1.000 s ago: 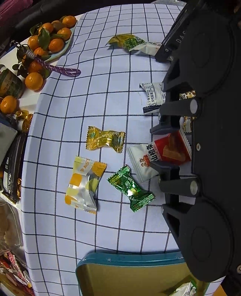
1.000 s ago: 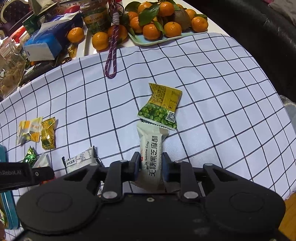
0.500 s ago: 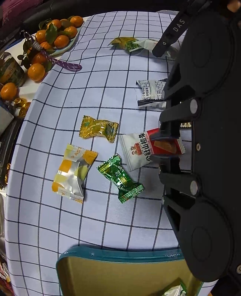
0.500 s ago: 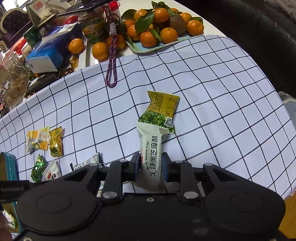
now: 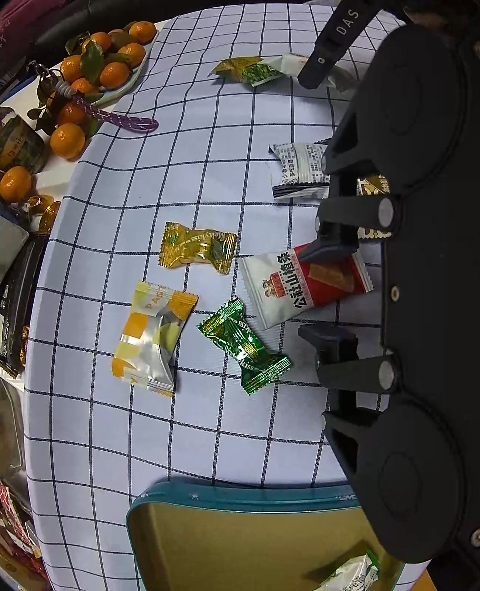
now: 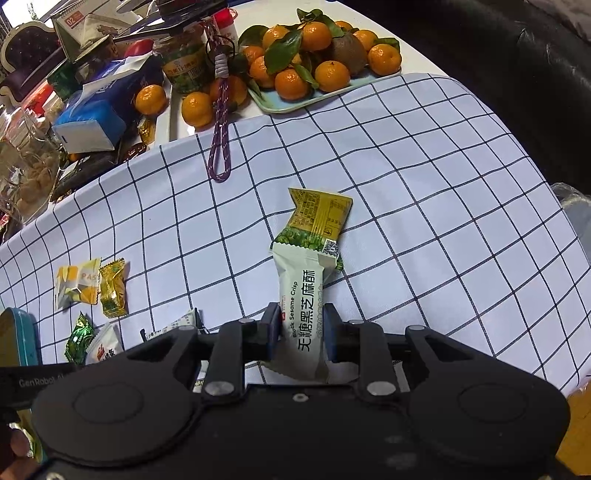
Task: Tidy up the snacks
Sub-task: 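Lift the red packet with the left gripper while the right gripper holds the sesame bar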
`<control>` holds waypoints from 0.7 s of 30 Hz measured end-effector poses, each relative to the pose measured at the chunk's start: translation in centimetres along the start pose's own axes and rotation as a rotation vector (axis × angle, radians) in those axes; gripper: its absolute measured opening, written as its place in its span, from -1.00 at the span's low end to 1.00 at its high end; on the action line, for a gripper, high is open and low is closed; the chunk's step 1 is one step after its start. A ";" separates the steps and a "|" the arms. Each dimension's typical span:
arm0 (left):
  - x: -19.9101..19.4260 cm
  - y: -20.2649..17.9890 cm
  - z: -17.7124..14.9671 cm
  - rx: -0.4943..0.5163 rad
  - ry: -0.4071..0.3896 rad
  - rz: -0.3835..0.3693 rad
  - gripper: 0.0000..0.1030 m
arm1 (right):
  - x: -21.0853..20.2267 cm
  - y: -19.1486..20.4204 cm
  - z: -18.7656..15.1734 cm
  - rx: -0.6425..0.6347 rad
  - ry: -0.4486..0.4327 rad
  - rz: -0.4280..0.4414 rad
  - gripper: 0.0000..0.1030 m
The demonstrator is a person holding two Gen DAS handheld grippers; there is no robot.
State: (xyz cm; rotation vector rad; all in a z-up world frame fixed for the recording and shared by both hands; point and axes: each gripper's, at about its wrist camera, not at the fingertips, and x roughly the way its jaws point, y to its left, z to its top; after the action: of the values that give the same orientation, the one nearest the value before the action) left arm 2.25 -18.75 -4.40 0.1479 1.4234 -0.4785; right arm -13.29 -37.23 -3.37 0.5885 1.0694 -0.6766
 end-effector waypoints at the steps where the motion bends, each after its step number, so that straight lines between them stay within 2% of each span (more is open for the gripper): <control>1: 0.1 0.0 0.0 -0.006 0.001 -0.004 -0.07 | 0.0 0.1 0.0 -0.001 0.001 0.000 -0.49; 4: 0.4 0.0 0.2 -0.035 0.003 -0.014 0.04 | 0.1 0.2 -0.1 -0.004 0.002 -0.001 -0.49; 6: 0.6 -0.3 0.3 -0.034 0.008 -0.023 0.04 | 0.1 0.2 -0.1 -0.007 0.002 -0.004 -0.49; 13: 1.1 -2.6 -0.2 0.042 -0.006 0.035 0.20 | 0.0 0.0 0.0 -0.003 -0.004 -0.003 -0.50; 17: 1.3 -3.5 -0.6 0.085 -0.015 0.071 0.21 | -0.4 -0.4 0.3 0.005 -0.008 0.014 -0.53; 18: 1.3 -3.6 -0.6 0.093 -0.022 0.079 0.15 | -0.5 -0.7 0.5 0.011 -0.006 0.027 -0.53; 19: 1.1 -3.7 -0.7 0.107 -0.040 0.089 -0.12 | -0.7 -0.9 0.7 0.016 0.001 0.046 -0.52; 21: 1.1 -4.1 -0.6 0.140 -0.045 0.085 -0.15 | -0.8 -1.5 0.9 0.029 0.020 0.075 -0.52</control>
State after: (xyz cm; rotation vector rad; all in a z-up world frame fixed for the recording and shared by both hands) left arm 0.15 -22.43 -4.84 0.3075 1.3340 -0.5089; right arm -14.09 -38.72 -2.47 0.6584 1.0529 -0.6224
